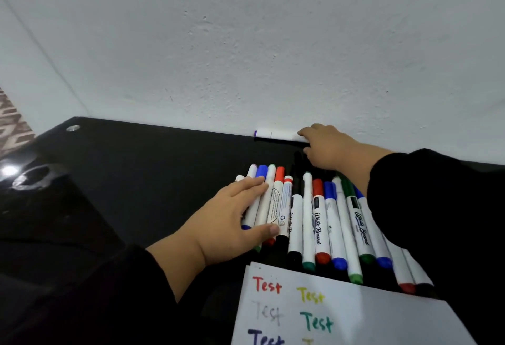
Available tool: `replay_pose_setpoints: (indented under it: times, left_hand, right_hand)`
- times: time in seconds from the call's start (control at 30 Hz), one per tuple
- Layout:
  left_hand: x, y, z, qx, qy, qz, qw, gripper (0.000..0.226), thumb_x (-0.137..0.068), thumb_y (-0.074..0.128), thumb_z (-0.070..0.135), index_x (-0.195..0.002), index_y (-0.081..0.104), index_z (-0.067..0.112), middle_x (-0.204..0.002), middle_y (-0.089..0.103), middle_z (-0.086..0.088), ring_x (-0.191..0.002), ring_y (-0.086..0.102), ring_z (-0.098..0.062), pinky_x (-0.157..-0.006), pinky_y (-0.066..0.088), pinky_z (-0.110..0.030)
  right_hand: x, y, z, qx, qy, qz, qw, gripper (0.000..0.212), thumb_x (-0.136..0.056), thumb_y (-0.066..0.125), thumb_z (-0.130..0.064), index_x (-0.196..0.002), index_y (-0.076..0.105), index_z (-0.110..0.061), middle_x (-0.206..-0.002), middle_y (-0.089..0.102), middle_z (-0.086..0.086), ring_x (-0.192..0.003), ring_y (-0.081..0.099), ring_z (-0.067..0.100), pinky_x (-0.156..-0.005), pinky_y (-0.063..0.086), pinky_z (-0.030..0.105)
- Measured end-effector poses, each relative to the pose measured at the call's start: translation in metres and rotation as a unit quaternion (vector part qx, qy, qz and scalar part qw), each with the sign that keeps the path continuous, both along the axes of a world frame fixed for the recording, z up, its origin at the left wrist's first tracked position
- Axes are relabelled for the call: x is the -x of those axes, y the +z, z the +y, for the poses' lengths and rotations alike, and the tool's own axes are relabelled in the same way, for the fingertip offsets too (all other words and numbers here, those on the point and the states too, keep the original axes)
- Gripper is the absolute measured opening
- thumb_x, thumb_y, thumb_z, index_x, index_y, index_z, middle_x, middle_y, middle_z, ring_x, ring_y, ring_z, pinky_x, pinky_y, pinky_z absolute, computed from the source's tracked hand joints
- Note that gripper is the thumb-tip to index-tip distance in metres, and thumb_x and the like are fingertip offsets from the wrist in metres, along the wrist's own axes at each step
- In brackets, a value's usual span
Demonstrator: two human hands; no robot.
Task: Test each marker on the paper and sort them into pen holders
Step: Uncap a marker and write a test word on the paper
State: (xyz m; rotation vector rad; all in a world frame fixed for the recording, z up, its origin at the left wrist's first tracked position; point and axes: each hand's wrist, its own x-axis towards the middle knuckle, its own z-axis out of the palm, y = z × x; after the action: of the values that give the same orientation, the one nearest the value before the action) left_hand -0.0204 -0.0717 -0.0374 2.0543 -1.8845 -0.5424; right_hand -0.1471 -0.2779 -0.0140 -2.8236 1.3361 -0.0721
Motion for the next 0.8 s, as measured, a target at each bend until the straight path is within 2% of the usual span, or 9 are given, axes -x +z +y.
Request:
replay_pose_setpoints:
  times: [0.2,0.37,0.6,0.7,0.8]
  left_hand:
    - [0.0,0.0,0.0,-0.005,-0.005,0.0,1.0,0.079,-0.082,0.049,0.062,-0.147,0.011,0.038,-0.152,0.006,0.026,-0.139,0.007,0.001,-0.113,0.015,-0.026]
    - [-0.001,0.0,0.001,-0.015,-0.006,-0.008,1.0,0.08,-0.082,0.048,0.063,-0.147,0.01,0.038,-0.153,0.005,0.025,-0.14,0.007,0.0,-0.115,0.017,-0.029]
    - [0.001,0.016,0.002,-0.05,0.006,-0.058,0.997,0.083,-0.082,0.046,0.065,-0.148,0.006,0.035,-0.155,0.005,0.018,-0.143,0.006,-0.01,-0.115,0.014,-0.032]
    - [0.009,0.03,0.009,-0.02,0.06,-0.013,0.998,0.079,-0.083,0.045,0.063,-0.148,0.014,0.034,-0.155,0.015,0.012,-0.141,0.016,-0.009,-0.112,0.021,-0.031]
    - [0.025,0.042,0.03,0.042,0.11,0.088,0.989,0.066,-0.087,0.045,0.057,-0.145,0.026,0.033,-0.143,0.037,0.016,-0.133,0.032,-0.006,-0.102,0.03,-0.027]
  right_hand:
    - [-0.005,-0.005,-0.008,0.054,-0.019,0.013,0.998,0.033,-0.093,0.051,-0.013,-0.126,0.052,-0.009,-0.13,0.041,0.013,-0.119,0.037,0.03,-0.092,0.039,0.037]
    - [0.0,-0.006,-0.002,0.043,-0.007,-0.008,0.999,0.027,-0.094,0.05,-0.012,-0.121,0.052,-0.009,-0.123,0.053,0.014,-0.116,0.045,0.029,-0.088,0.038,0.033]
    - [0.035,0.006,0.037,0.088,0.062,-0.124,0.986,0.029,-0.093,0.054,-0.011,-0.122,0.055,-0.009,-0.12,0.055,0.008,-0.114,0.042,0.024,-0.091,0.037,0.032]
    - [0.056,0.015,0.064,0.115,0.07,-0.171,0.976,0.028,-0.092,0.056,-0.008,-0.12,0.06,-0.009,-0.115,0.056,0.007,-0.109,0.043,0.024,-0.089,0.04,0.032]
    - [0.078,0.024,0.098,0.15,0.071,-0.235,0.958,0.02,-0.082,0.066,0.001,-0.101,0.068,-0.006,-0.097,0.061,0.009,-0.093,0.049,0.029,-0.077,0.048,0.041]
